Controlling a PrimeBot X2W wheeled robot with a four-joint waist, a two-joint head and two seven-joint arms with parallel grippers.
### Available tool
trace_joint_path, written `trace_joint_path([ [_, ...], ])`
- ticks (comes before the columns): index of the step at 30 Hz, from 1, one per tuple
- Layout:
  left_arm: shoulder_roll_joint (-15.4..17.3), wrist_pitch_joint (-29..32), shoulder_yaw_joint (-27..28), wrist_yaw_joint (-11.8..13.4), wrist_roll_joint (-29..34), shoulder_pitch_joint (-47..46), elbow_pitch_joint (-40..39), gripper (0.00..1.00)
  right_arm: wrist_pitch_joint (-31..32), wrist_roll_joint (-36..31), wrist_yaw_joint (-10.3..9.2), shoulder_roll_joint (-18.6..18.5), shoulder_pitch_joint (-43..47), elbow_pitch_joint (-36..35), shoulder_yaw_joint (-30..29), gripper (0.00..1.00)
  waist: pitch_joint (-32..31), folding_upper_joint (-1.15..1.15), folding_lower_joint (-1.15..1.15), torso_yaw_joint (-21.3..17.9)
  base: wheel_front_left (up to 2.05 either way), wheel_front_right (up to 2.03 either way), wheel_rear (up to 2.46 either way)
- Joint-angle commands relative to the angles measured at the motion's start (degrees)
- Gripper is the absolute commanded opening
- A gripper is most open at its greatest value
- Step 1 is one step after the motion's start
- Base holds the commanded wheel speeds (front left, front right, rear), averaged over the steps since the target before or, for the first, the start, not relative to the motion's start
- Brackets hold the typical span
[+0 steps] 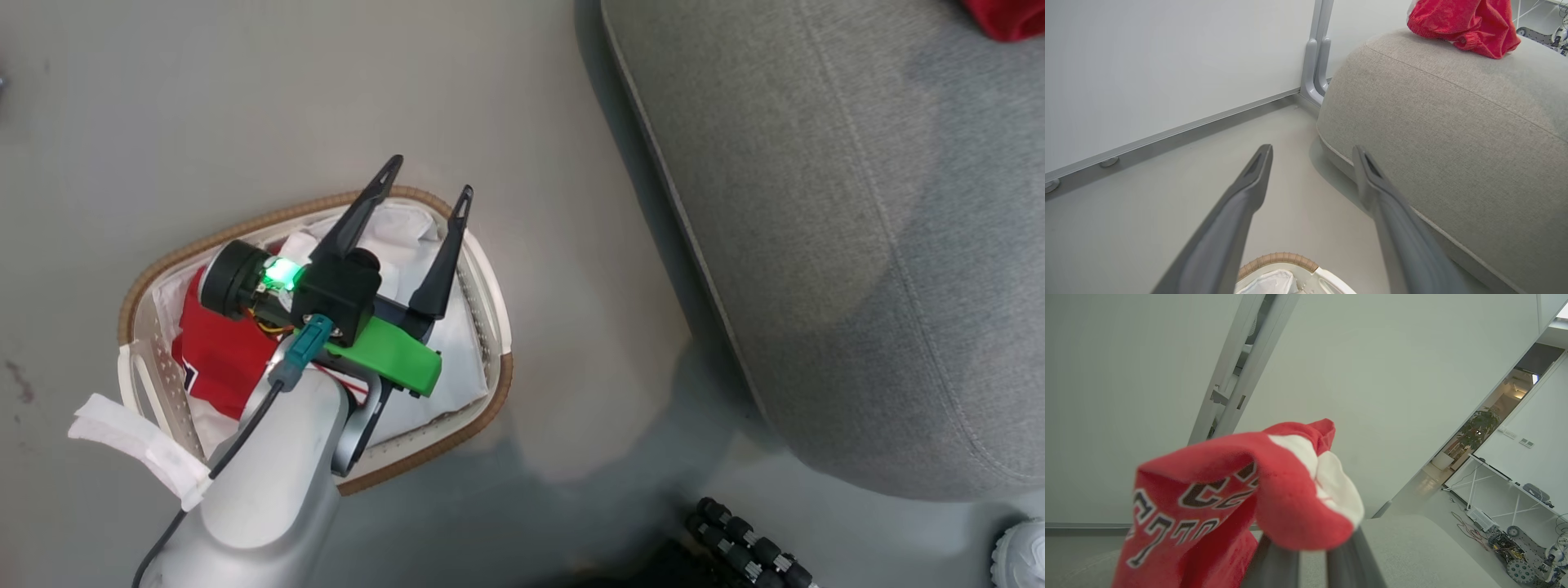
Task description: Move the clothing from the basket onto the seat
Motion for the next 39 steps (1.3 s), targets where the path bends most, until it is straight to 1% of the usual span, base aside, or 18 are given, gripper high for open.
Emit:
trace_joint_path([
  [1, 0.6, -0.1, 0.3, 0.4, 0.2, 0.3, -0.5, 1.0, -0.1, -0.9, -0.08, 0.3, 1.9, 0.6, -1.6, 0.0, 3.3, -0.01, -0.01, 1.0, 0.0, 0.0, 0.0],
  [4, 1.2, -0.1, 0.4, 0.6, 0.8, 1.1, -1.0, 1.0, -0.1, -2.3, -0.08, 1.7, 5.8, 1.9, -5.3, 0.0, 3.9, -0.01, -0.01, 1.0, 0.0, 0.0, 0.0],
  [10, 2.1, -0.1, 1.0, 1.0, 0.6, 2.2, -1.5, 1.0, -0.1, -3.0, -0.08, 3.8, 11.5, 4.0, -9.2, 0.0, 4.0, -0.01, -0.01, 0.4, 0.0, 0.0, 0.0],
  [15, 2.7, -0.1, 1.1, 1.0, 0.2, 2.8, -1.3, 1.0, -0.1, -3.3, -0.08, 5.6, 13.8, 4.1, -10.0, 0.0, 3.4, -0.01, -0.01, 0.0, 0.0, 0.0, 0.0],
  [16, 2.8, -0.1, 1.1, 1.0, 0.2, 2.9, -1.2, 1.0, -0.1, -3.2, -0.08, 6.0, 14.1, 4.1, -10.3, 0.11, 3.2, -0.01, -0.01, 0.0, 0.0, 0.0, 0.0],
  [17, 2.8, -0.1, 1.1, 1.0, 0.1, 3.0, -1.1, 1.0, -0.1, -2.9, -0.08, 6.4, 14.3, 4.0, -10.6, 0.18, 3.0, -0.01, -0.01, -0.1, 0.0, 0.0, 0.0],
  [18, 2.9, -0.1, 1.1, 1.0, 0.1, 3.1, -0.9, 1.0, -0.1, -2.6, -0.08, 7.0, 14.5, 3.8, -10.9, 1.0, 2.7, -0.01, -0.01, -0.2, 0.0, 0.0, 0.0],
  [21, 2.7, -0.1, 1.0, 1.0, -0.1, 3.4, -0.5, 1.0, -0.1, -2.4, -0.08, 7.6, 15.9, 3.2, -10.9, 1.0, 1.7, -0.01, -0.01, -0.2, 0.0, 0.0, 0.0],
  [27, 1.9, -0.1, 1.0, 1.0, -0.7, 4.6, 0.2, 1.0, -0.1, -0.7, -0.08, 8.6, 21.2, -0.9, -7.8, 1.0, -1.7, -0.01, -0.01, -0.1, 0.0, 0.0, 0.0],
  [31, 1.3, -0.1, 1.6, 0.9, -1.2, 5.8, 0.3, 1.0, -0.1, 0.2, -0.08, 9.5, 26.7, -4.5, -6.3, 1.0, -5.1, -0.01, -0.01, 0.0, 0.0, 0.0, 0.0],
  [34, 0.6, -0.1, 2.3, 0.8, -1.7, 7.2, 0.4, 1.0, -0.1, 0.3, -0.08, 10.8, 31.2, -6.7, -5.3, 1.0, -7.9, -0.01, -0.01, 0.1, 0.0, 0.0, 0.0],
  [39, -0.7, -0.1, 4.1, 0.7, -2.5, 9.4, -0.2, 1.0, -0.1, 1.1, -0.08, 10.8, 35.1, -8.9, -4.4, 1.0, -12.5, -0.01, -0.01, 0.5, 0.0, 0.0, 0.0],
])
